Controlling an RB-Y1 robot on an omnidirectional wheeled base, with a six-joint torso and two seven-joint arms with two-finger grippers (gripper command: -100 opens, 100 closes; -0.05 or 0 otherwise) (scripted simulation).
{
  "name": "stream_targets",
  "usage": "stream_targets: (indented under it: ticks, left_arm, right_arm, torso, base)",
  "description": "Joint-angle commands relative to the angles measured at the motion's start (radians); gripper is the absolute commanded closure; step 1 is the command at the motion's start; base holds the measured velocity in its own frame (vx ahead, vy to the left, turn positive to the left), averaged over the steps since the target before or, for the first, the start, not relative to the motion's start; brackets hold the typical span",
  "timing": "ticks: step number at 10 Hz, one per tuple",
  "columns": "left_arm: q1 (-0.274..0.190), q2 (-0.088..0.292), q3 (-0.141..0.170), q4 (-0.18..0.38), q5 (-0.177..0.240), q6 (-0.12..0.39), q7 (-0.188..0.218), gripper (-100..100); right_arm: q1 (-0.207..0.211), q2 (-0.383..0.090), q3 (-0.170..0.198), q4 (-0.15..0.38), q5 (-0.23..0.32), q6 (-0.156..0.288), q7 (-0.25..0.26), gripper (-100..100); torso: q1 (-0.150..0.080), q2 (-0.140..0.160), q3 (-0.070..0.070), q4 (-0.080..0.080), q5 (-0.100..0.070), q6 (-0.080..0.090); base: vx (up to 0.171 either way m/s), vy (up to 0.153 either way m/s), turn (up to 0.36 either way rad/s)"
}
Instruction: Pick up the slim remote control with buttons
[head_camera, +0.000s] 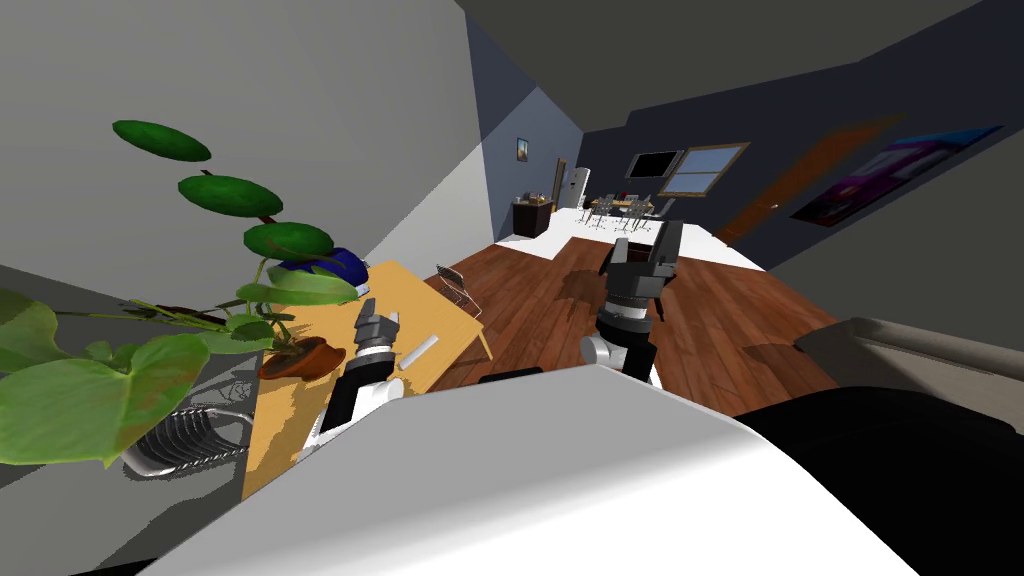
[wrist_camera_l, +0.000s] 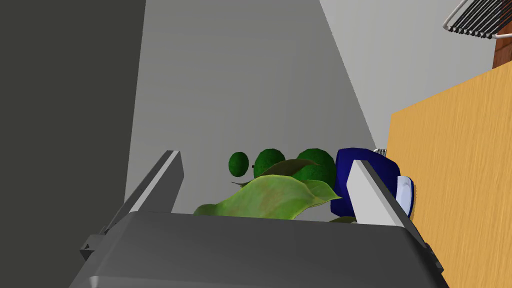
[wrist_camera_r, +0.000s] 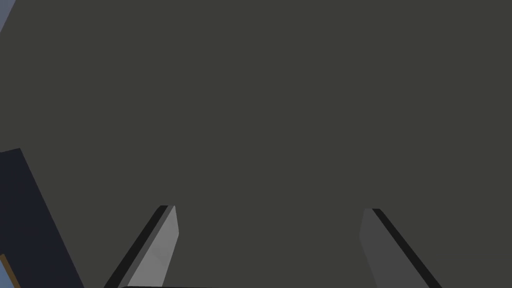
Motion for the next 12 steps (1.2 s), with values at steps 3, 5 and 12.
stream_targets:
  ticks: [3, 5, 12]
  left_arm:
    - [-0.005, 0.018, 0.042, 0.072, 0.030, 0.077, -0.005, -100]
    - [-0.003, 0.049, 0.105, 0.152, 0.076, 0.150, -0.008, -100]
    - [0.000, 0.093, 0.202, 0.299, 0.148, 0.302, -0.011, -100]
  right_arm:
    - [0.000, 0.000, 0.000, 0.000, 0.000, 0.000, 0.000, 0]
    - [0.000, 0.000, 0.000, 0.000, 0.000, 0.000, 0.000, 0]
    - [0.000, 0.000, 0.000, 0.000, 0.000, 0.000, 0.000, 0]
  torso:
    - [0.002, 0.000, 0.000, 0.000, 0.000, 0.000]
    - [0.001, 0.000, 0.000, 0.000, 0.000, 0.000]
    - [0.002, 0.001, 0.001, 0.000, 0.000, 0.000]
  base:
    - [0.059, -0.046, -0.044]
    - [0.075, -0.075, -0.107]
    - [0.056, -0.040, -0.055]
